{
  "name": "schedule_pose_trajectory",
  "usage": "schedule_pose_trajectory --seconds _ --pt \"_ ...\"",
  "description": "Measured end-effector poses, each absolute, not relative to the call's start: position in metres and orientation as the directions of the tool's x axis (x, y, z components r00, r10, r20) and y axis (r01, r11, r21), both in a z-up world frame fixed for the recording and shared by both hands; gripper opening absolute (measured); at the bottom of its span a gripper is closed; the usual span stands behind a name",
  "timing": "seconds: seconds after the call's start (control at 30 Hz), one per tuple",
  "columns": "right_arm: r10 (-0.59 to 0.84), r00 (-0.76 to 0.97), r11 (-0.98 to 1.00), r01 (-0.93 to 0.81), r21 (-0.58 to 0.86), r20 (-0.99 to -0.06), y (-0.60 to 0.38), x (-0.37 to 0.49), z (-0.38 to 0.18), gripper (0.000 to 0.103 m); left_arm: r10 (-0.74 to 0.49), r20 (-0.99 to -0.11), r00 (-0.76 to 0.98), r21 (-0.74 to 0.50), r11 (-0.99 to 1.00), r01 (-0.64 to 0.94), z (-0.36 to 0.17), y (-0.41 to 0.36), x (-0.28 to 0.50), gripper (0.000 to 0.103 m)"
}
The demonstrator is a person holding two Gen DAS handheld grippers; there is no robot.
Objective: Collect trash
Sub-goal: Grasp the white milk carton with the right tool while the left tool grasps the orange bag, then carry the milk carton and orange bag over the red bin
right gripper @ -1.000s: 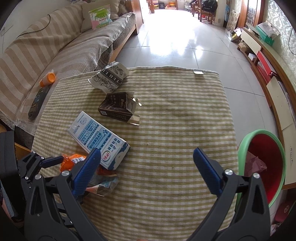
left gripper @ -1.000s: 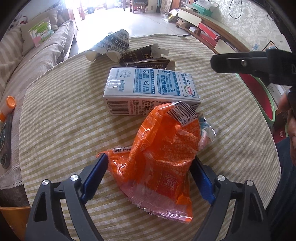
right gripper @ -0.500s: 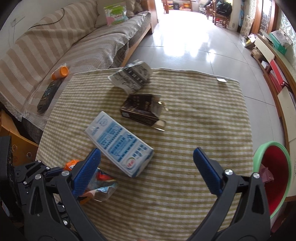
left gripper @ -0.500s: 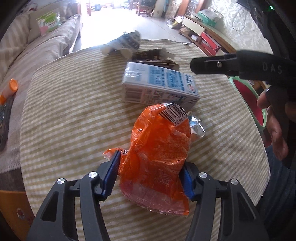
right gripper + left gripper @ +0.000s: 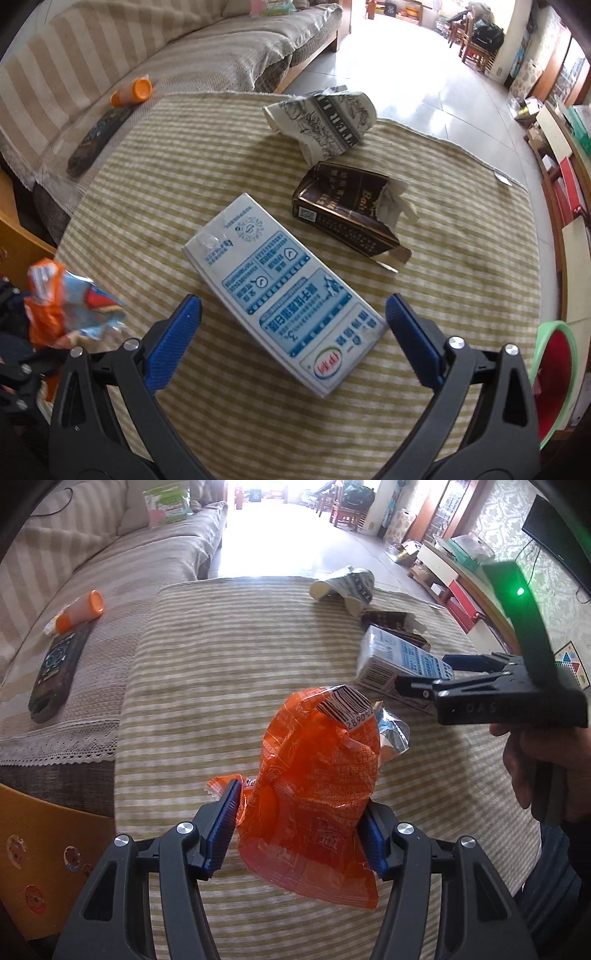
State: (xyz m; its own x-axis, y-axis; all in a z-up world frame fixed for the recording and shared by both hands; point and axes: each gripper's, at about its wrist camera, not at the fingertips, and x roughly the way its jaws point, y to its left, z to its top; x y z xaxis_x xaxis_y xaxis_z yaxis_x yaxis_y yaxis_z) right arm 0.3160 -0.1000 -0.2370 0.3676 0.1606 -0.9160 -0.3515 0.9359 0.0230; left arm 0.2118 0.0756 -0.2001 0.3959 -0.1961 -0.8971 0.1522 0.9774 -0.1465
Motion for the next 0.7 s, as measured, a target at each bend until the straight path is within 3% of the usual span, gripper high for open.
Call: schedule_pose_trajectory --seconds 0.33,0.7 --pt "0.152 0.351 0.922 -0.387 0.004 -0.924 -0.108 0.307 -0.239 0.066 -0.198 -0.890 0.411 -0.155 0.979 0.136 -0.196 0.078 0.214 0.056" --pt "0.243 0.368 0.946 -0.293 0.136 -0.898 -0.149 0.276 -0.211 0.062 -0.210 -0.869 0.448 -0.153 0.975 0.160 -0.172 0.058 0.206 0.056"
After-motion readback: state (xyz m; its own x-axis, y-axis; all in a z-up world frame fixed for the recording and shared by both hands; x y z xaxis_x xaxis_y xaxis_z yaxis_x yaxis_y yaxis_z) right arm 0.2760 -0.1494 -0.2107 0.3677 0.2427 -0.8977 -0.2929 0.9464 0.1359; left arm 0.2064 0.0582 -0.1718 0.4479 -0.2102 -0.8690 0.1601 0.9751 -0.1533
